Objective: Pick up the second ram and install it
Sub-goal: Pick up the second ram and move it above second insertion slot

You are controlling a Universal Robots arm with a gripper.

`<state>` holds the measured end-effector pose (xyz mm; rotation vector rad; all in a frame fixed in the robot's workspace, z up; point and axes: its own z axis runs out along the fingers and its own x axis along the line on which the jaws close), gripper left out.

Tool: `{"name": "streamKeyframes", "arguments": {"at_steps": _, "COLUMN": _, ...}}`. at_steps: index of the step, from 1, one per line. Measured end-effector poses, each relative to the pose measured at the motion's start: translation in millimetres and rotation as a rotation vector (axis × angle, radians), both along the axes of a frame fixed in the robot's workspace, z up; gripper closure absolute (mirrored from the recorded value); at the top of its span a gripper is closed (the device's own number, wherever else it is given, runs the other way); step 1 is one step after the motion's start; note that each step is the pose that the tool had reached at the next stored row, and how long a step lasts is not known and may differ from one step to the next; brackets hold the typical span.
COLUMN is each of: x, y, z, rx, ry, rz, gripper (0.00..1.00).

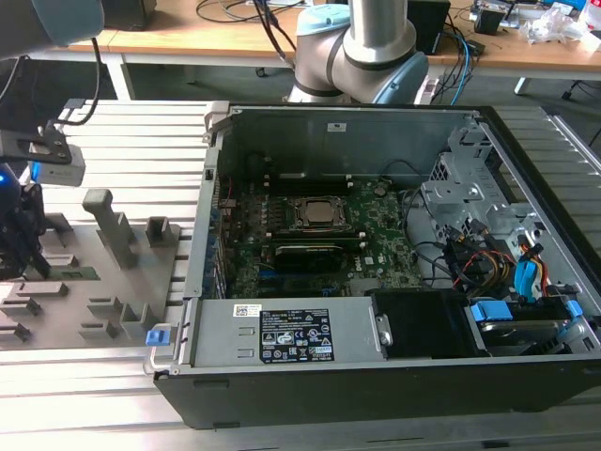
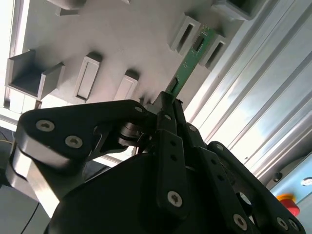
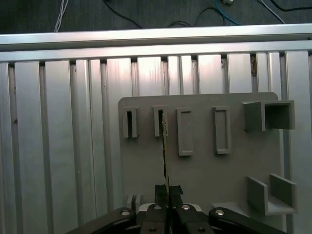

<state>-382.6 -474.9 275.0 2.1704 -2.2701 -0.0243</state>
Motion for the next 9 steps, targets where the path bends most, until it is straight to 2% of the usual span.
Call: {"name": "streamKeyframes", "arguments": {"at_steps": 9, "x": 1.1, "y": 0.0, "z": 17.0, "rx": 0.0, "ry": 0.0003, "rz": 0.0, "gripper": 0.86}}
